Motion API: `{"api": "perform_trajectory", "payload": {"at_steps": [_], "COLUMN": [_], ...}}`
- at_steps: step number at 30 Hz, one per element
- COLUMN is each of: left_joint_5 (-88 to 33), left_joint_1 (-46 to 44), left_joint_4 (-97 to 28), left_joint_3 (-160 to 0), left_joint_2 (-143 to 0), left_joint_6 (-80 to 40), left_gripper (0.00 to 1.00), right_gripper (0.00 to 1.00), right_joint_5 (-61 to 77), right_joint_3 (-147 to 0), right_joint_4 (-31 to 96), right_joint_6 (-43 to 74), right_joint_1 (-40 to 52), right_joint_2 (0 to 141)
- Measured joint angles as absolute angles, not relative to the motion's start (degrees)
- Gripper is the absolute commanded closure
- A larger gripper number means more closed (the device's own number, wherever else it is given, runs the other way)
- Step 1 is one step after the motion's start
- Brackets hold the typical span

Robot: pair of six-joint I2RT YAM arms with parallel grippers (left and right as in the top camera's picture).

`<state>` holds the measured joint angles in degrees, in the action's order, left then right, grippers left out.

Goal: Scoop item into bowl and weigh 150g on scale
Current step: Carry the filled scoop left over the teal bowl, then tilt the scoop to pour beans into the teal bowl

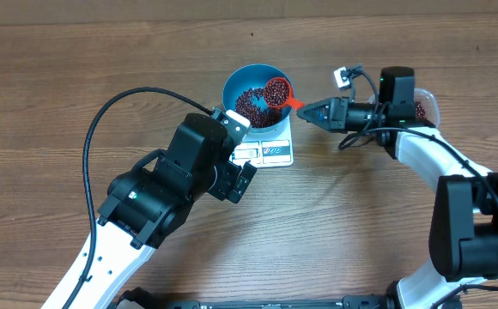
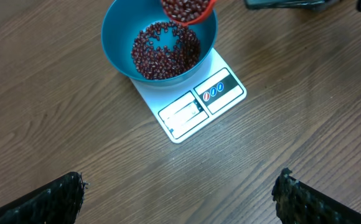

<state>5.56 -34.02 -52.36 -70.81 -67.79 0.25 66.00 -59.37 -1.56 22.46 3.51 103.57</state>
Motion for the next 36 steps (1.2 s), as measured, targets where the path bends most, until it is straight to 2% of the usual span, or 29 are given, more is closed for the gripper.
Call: {"api": "perform_trajectory", "payload": {"at_steps": [4, 10, 28, 36], "left_joint_5": [5.6, 5.6, 5.6, 5.6], "left_joint_1": [-34.0, -34.0, -34.0, -34.0], "left_joint_4": [-52.3, -52.4, -52.4, -52.4], "left_joint_3": [-70.8, -70.8, -70.8, -70.8], "left_joint_2": [-67.8, -67.8, -67.8, -67.8], "left_joint_6": [0.3, 0.3, 0.3, 0.3], "left_gripper": [0.00, 0.00, 0.00, 0.00], "right_gripper": [0.96, 0.96, 0.96, 0.96], "right_joint_5": [61.1, 56.9, 53.4, 53.3], "right_joint_3": [-59.4, -59.4, -59.4, -59.4], "right_joint_4": [-4.6, -5.8, -5.9, -6.0], "right_joint_6": [22.0, 14.9, -16.0, -33.3], "right_joint_1": [5.3, 6.6, 6.7, 6.7], "right_joint_2": [103.6, 103.6, 103.6, 103.6]}}
